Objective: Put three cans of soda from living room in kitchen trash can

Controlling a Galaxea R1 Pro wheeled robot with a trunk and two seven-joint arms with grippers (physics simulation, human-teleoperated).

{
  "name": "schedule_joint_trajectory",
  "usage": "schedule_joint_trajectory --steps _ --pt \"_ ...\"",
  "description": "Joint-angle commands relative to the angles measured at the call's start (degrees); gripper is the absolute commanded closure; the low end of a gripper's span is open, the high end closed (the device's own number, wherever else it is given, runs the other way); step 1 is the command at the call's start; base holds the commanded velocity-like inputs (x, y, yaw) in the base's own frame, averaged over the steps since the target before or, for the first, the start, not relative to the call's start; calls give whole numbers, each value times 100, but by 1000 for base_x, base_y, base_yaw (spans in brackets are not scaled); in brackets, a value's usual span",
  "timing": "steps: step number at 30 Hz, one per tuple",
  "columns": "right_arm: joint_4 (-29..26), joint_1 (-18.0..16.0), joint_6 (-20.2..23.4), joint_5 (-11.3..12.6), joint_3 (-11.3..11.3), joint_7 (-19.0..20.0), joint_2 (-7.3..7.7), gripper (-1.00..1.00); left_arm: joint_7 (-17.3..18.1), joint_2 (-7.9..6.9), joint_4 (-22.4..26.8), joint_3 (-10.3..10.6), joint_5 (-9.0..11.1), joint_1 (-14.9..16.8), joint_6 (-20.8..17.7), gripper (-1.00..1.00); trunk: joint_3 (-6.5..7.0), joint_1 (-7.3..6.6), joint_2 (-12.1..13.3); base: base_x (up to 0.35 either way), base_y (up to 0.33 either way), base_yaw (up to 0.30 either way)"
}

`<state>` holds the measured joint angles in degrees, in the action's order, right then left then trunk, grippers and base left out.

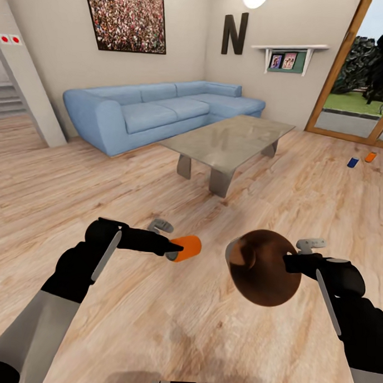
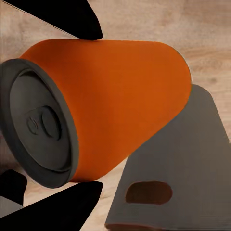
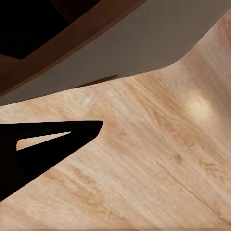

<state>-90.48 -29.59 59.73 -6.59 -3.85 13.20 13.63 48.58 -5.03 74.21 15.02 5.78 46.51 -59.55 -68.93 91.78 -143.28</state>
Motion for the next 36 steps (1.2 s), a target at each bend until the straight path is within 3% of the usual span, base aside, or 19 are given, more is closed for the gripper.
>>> schedule_joint_trajectory --steps 1,4,11,16,24,30,33,36 --pt "4 -7 27 8 2 60 -5 100 -15 -6 64 9 52 -14 -45 100 28 -3 0 0 0 0" --pt "38 -10 27 13 27 60 -13 100 116 -7 135 10 67 -53 -45 100 122 -11 4 0 0 0" --pt "240 -16 27 17 277 60 -9 100 507 -2 267 15 78 -95 -45 100 313 -165 285 0 0 0" --pt "716 -127 27 18 310 60 -14 100 844 23 384 26 86 -107 -45 100 449 -275 485 0 0 0" --pt "1103 -242 27 11 331 60 -16 100 1126 38 704 27 105 -223 -45 100 666 -450 806 0 0 0" --pt "1152 -264 27 10 484 60 -28 100 1272 55 787 31 107 -247 -45 100 830 -582 1047 0 0 0" --pt "1156 -271 27 9 521 58 -77 100 1294 64 788 90 107 -251 -45 100 911 -648 1167 0 0 0" --pt "1162 -275 27 3 551 53 -213 100 1289 124 749 292 83 -255 -45 100 993 -714 1287 0 0 0"
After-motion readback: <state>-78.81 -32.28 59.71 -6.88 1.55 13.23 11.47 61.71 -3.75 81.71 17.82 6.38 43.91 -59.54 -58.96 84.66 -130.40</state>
